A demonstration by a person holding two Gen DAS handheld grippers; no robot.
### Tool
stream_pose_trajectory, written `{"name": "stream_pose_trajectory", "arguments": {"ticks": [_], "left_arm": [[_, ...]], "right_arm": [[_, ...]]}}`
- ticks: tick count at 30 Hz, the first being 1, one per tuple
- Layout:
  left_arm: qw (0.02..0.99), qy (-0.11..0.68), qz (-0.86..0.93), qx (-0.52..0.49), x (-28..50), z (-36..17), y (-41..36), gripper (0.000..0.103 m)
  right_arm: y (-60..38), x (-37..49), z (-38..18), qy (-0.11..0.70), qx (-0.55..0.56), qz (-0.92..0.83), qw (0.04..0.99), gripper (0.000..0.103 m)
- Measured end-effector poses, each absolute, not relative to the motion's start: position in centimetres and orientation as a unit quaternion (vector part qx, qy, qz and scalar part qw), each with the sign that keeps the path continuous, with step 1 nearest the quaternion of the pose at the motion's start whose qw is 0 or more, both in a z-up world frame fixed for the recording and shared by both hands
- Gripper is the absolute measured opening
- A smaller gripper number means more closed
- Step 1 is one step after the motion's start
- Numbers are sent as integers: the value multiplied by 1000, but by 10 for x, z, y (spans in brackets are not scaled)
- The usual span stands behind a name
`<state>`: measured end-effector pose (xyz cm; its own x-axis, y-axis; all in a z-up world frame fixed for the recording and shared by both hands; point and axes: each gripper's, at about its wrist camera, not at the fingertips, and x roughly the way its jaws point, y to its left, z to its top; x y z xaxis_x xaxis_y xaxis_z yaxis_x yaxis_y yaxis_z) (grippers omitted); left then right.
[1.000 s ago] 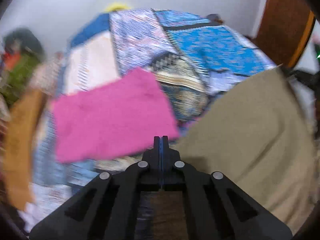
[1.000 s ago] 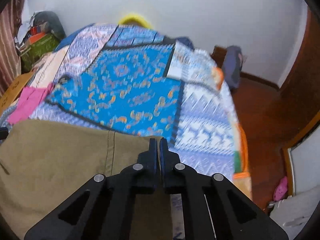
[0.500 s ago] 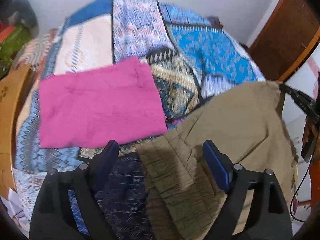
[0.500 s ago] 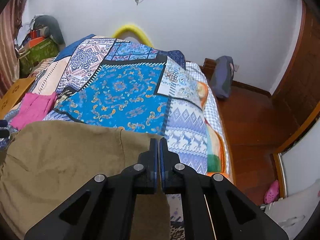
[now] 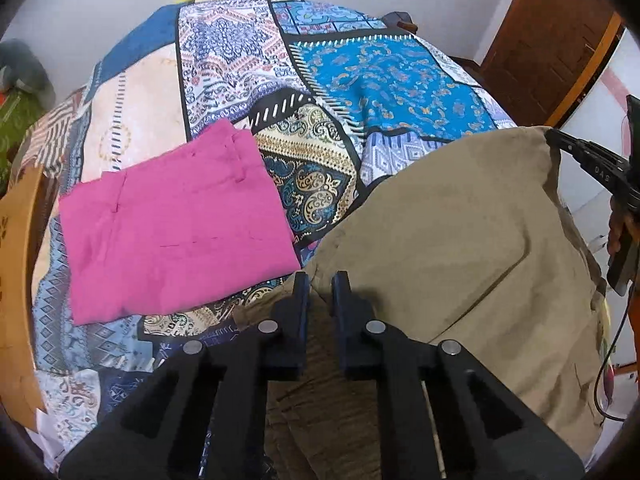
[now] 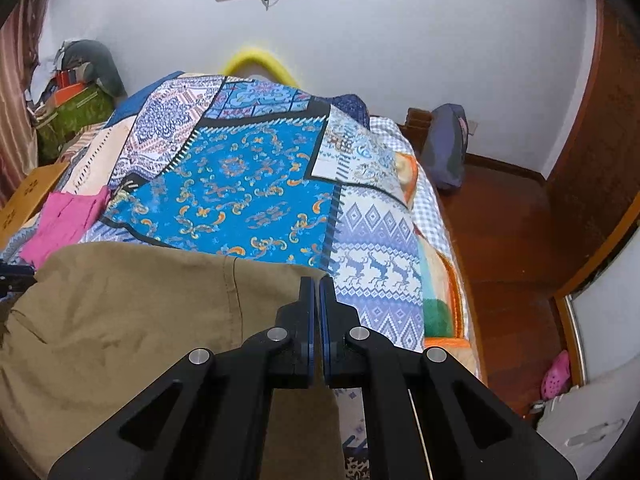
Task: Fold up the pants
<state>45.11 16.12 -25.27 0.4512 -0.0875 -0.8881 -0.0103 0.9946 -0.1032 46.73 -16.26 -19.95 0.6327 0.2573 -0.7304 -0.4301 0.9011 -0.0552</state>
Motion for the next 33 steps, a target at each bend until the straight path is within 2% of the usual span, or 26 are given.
{"name": "stream_pose_trajectory", "arguments": {"ticks": [1, 2, 3, 4, 5, 6, 12, 13, 15, 16, 19, 21, 24, 33], "left_arm": [[848, 525, -24, -63, 451, -252, 167, 17], [845, 529, -24, -75, 452, -253, 171, 26], [841, 533, -17, -91, 452, -255, 178, 46], [840, 534, -7, -99, 453, -256, 183, 72], [840, 533, 7, -106, 453, -259, 189, 83], [840, 530, 18, -115, 452, -263, 195, 89], [806, 551, -21, -217, 460, -299, 212, 88], [803, 550, -29, -228, 461, -302, 213, 86], [795, 548, -54, -255, 465, -307, 215, 74], [793, 548, -59, -260, 465, -308, 215, 72], [810, 540, -55, -223, 464, -300, 207, 60], [828, 528, -40, -185, 462, -287, 199, 55], [853, 505, -16, -129, 459, -264, 190, 53], [902, 430, 6, -50, 421, -192, 176, 52]], "right_arm": [[-163, 465, -196, 381, -113, 192, 897, 2], [-164, 463, -192, 378, -114, 194, 898, 2], [-164, 462, -190, 377, -113, 196, 898, 2], [-165, 461, -188, 377, -113, 197, 898, 2], [-166, 459, -187, 377, -114, 199, 897, 2], [-167, 459, -187, 378, -115, 200, 897, 2], [-167, 462, -203, 388, -110, 201, 893, 2], [-167, 463, -205, 390, -108, 201, 892, 2], [-167, 465, -212, 394, -105, 201, 891, 2], [-167, 466, -214, 395, -104, 201, 890, 2], [-167, 467, -218, 397, -103, 200, 890, 2], [-168, 468, -217, 395, -97, 197, 892, 2], [-169, 468, -210, 385, -101, 187, 898, 2], [-179, 445, -165, 348, -90, 183, 915, 2]]}}
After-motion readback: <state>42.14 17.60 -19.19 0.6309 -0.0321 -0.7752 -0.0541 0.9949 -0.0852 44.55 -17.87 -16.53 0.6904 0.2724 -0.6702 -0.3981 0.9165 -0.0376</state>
